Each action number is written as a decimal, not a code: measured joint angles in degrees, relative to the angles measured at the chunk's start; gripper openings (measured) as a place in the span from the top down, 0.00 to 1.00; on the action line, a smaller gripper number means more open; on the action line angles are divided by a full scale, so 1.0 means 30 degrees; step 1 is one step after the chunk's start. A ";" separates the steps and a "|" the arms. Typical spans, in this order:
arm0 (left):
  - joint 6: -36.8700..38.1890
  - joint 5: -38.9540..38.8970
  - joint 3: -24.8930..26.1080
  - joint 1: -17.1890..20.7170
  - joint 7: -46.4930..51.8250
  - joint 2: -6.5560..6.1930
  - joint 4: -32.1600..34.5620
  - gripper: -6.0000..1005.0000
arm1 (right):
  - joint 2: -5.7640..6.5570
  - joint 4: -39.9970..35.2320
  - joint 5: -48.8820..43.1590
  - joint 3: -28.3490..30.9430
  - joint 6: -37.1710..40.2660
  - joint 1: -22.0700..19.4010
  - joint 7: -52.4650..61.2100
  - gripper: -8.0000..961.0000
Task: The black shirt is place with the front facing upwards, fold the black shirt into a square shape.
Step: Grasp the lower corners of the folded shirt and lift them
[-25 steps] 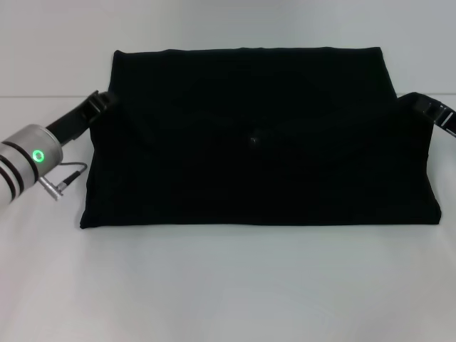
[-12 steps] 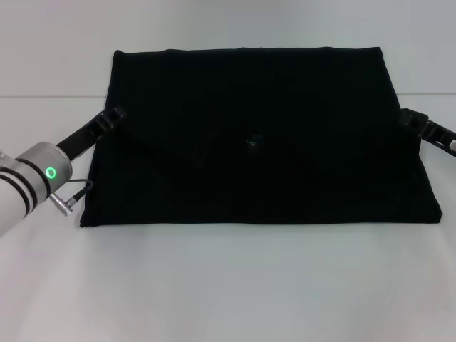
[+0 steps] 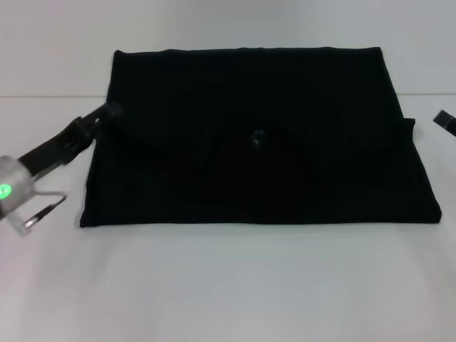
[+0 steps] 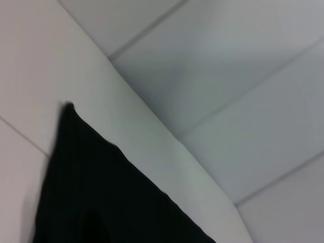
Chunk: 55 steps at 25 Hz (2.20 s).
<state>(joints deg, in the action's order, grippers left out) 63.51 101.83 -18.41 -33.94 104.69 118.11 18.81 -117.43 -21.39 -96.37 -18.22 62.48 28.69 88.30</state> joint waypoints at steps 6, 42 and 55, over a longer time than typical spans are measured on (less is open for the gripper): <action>0.2798 0.0123 -0.3161 0.1548 0.2998 -0.1695 0.0172 0.22 | 0.0724 -0.0407 -0.1752 -0.2478 0.4882 -0.0932 -0.2232 0.12; 0.0811 0.3703 -0.5419 0.1823 0.5013 -0.1579 0.1882 0.19 | -0.0862 -0.0192 -0.4930 -0.7477 0.7831 -0.0335 -0.9513 0.07; 0.2457 0.3529 -0.4780 0.1755 0.5323 -0.1713 0.1845 0.19 | -0.0876 -0.0192 -0.4938 -0.7392 0.7699 -0.0308 -0.9485 0.07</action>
<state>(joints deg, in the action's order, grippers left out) 70.88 112.42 -32.75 -28.68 120.66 112.97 24.35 -120.06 -21.97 -111.18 -40.39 85.57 27.76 59.85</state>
